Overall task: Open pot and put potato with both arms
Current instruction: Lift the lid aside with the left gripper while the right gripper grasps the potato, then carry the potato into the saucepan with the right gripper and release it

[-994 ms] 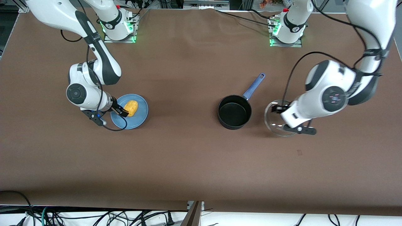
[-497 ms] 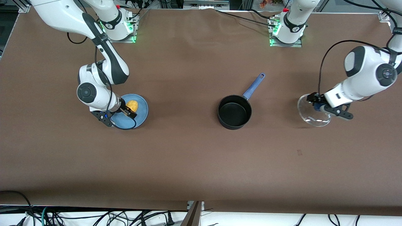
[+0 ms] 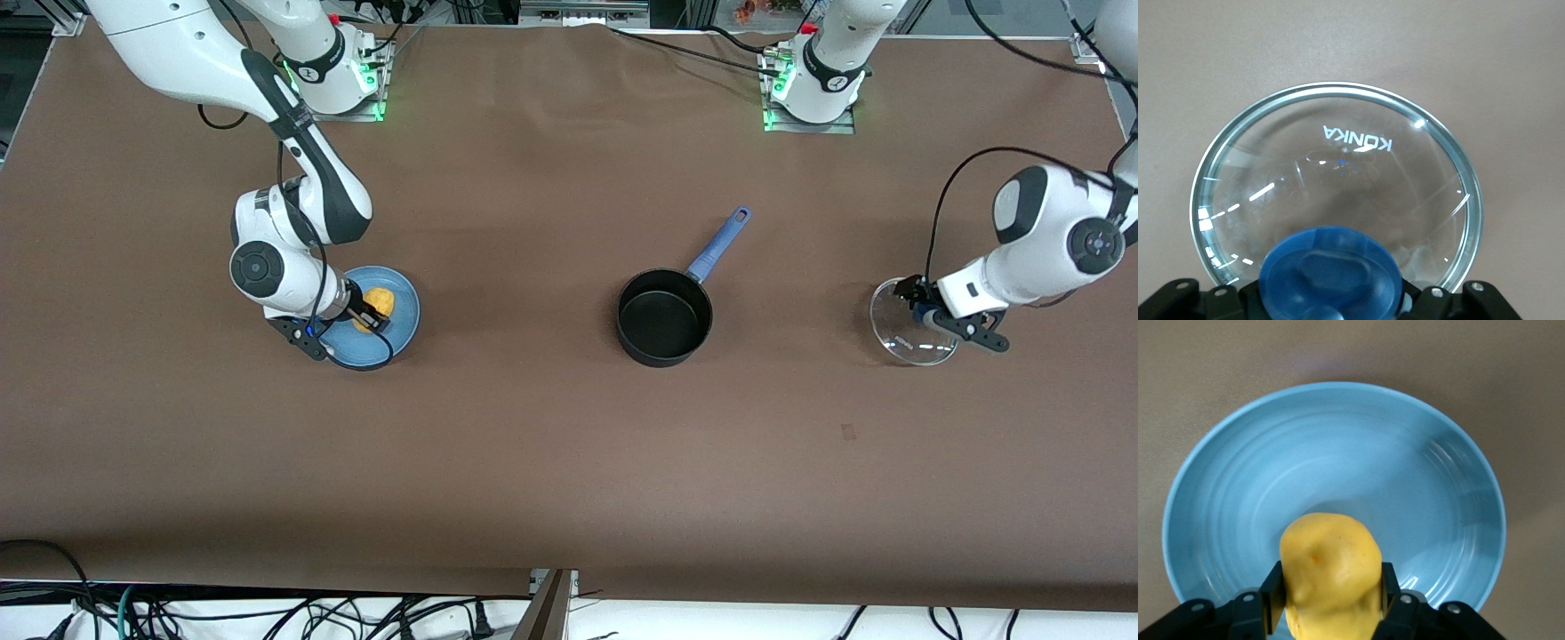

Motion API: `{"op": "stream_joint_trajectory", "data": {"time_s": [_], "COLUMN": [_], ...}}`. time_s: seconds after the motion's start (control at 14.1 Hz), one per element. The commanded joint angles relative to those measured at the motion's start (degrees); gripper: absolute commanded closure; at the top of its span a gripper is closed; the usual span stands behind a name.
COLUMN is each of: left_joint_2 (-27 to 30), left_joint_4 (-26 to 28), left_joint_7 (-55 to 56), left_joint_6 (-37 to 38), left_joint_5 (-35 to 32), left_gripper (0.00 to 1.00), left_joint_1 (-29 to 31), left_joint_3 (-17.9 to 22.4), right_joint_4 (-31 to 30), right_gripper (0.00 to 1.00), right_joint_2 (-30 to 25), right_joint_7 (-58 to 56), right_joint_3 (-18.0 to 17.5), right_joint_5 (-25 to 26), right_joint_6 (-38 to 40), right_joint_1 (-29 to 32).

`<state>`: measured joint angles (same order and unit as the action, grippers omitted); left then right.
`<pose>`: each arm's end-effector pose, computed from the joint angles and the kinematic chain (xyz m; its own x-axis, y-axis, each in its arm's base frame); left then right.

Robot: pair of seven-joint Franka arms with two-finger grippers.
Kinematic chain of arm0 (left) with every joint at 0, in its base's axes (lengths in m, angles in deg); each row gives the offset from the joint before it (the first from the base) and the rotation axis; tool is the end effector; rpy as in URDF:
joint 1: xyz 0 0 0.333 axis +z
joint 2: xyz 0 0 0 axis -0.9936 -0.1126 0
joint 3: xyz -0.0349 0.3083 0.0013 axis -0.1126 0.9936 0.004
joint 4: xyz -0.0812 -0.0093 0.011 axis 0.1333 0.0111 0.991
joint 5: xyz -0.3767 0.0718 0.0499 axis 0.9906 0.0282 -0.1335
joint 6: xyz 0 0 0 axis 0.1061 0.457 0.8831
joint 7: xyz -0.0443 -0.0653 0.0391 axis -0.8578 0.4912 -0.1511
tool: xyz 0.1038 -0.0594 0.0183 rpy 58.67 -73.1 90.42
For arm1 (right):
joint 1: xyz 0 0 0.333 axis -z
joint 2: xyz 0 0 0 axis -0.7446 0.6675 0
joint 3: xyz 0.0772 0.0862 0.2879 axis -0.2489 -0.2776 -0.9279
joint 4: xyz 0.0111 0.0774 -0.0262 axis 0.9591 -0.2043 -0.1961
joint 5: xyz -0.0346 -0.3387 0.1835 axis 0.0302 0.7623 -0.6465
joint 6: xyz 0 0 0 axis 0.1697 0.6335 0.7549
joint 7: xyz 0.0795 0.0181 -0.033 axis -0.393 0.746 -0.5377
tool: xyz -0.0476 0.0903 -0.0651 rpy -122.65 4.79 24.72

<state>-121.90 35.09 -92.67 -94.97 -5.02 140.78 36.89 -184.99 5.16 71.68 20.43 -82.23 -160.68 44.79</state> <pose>0.5379 0.1217 0.1944 0.9073 -0.4002 -0.1290 -0.3936 -0.9163 0.0736 0.5520 0.1451 0.1841 0.7946 -0.5877 -0.1524 -0.5852 -0.8082 0.0653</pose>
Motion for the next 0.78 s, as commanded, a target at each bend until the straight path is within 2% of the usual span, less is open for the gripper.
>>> {"op": "stream_joint_trajectory", "data": {"time_s": [0.0, 0.07, 0.21, 0.28, 0.35, 0.5, 0.71], "left_joint_2": [-2.84, -3.55, -3.73, -3.82, -3.82, -3.64, -3.03], "left_joint_4": [-8.88, -10.47, -10.93, -10.93, -10.93, -11.02, -12.24], "left_joint_7": [2.25, 2.25, 2.34, 1.99, 1.38, 1.46, 1.38], "left_joint_6": [6.54, 8.12, 8.84, 8.84, 8.93, 8.93, 9.54], "left_joint_5": [-0.50, -0.32, -0.23, -0.23, -0.23, -0.23, -0.14], "left_gripper": [1.00, 1.00, 0.65, 0.06, 0.00, 0.00, 0.00], "left_joint_1": [-13.79, -15.04, -15.50, -15.58, -15.24, -15.23, -15.14], "left_joint_3": [9.62, 10.70, 10.71, 10.71, 10.71, 10.62, 10.27], "right_joint_4": [0.56, 2.13, 8.52, 12.74, 16.78, 24.17, 39.45], "right_gripper": [0.92, 0.92, 0.92, 0.92, 0.92, 0.92, 0.92], "right_joint_2": [-0.94, -1.82, -2.62, -2.62, -2.19, -0.17, 9.74], "right_joint_7": [-0.47, -0.03, 0.50, 2.67, 5.48, 9.36, 17.34], "right_joint_3": [-1.17, -3.09, -7.57, -9.59, -11.00, -11.72, -11.37], "right_joint_5": [0.58, 0.41, 0.14, -0.64, -1.95, -5.29, -5.66], "right_joint_6": [-0.20, 0.59, 6.10, 8.83, 9.90, 9.30, 9.12], "right_joint_1": [0.08, 0.08, 0.00, -0.79, -2.45, -8.67, -19.05]}}
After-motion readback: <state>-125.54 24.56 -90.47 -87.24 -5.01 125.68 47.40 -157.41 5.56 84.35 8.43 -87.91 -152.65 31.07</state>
